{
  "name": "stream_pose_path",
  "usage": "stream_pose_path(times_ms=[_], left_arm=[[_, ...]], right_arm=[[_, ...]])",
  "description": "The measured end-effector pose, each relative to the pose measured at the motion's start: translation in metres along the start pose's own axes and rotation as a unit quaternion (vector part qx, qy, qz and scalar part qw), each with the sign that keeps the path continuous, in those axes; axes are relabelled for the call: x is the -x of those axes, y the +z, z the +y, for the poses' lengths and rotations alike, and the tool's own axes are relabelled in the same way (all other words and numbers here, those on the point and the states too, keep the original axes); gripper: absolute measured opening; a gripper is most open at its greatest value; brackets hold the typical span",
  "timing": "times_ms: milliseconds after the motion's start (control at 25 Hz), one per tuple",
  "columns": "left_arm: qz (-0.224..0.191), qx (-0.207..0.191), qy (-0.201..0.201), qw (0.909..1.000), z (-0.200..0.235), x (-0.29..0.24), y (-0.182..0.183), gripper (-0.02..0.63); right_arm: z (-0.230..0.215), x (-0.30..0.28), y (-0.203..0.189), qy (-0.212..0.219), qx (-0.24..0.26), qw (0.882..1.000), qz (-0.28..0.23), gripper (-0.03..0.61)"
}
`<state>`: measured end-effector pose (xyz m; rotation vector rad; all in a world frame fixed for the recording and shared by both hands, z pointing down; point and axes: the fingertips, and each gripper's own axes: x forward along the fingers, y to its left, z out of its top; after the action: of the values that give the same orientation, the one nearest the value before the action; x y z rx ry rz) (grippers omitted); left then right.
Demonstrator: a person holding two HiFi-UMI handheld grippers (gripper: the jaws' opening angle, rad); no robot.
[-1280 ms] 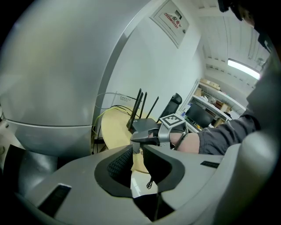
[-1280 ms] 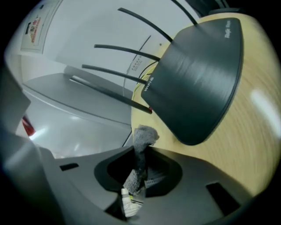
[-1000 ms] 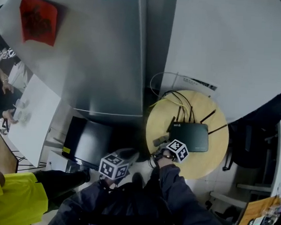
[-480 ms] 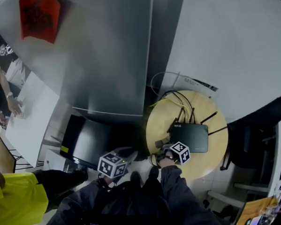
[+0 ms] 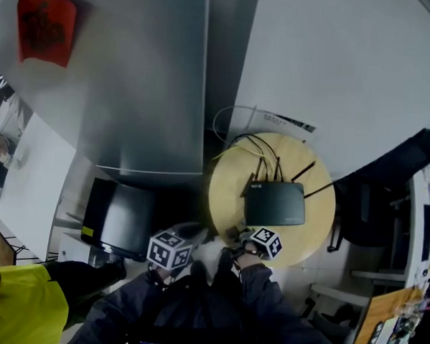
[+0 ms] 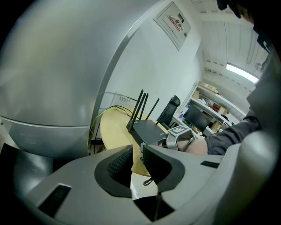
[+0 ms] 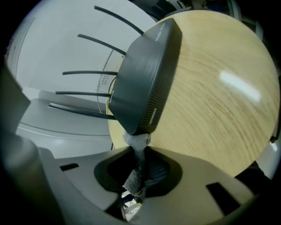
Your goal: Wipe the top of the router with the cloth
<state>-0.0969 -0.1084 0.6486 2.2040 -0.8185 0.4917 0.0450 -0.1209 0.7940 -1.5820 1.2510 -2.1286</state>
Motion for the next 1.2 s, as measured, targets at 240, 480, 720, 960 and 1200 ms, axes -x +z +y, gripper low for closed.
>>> stream_pose_path(times_ms=[240,480,720,960,1200], left_arm=[[-0.001,0.003,-0.003,1.0000,-0.008,-0.002,-0.006,0.060],[0.001,0.000,-0.002,1.0000,-0.015,0.000,-0.012,0.060],[-0.004,0.002,-0.004,1.0000,-0.020,0.006,-0.013,0.060],[-0.014,0.005,-0.004,0.9999,-0.028,0.015,-0.016,0.060],[-0.017,-0.002,-0.012,0.9998,-0.045,0.027,-0.024,0.061]], right_arm=[[-0.017,0.017,0.000,0.001,0.037,0.999,0.021,0.078],[-0.015,0.022,0.002,0.007,0.087,0.995,0.047,0.078],[-0.014,0.033,-0.015,0.014,0.240,0.965,0.107,0.080],[-0.023,0.050,0.002,-0.041,0.410,0.897,0.160,0.079],[-0.013,0.100,0.019,-0.050,0.482,0.871,0.079,0.080]])
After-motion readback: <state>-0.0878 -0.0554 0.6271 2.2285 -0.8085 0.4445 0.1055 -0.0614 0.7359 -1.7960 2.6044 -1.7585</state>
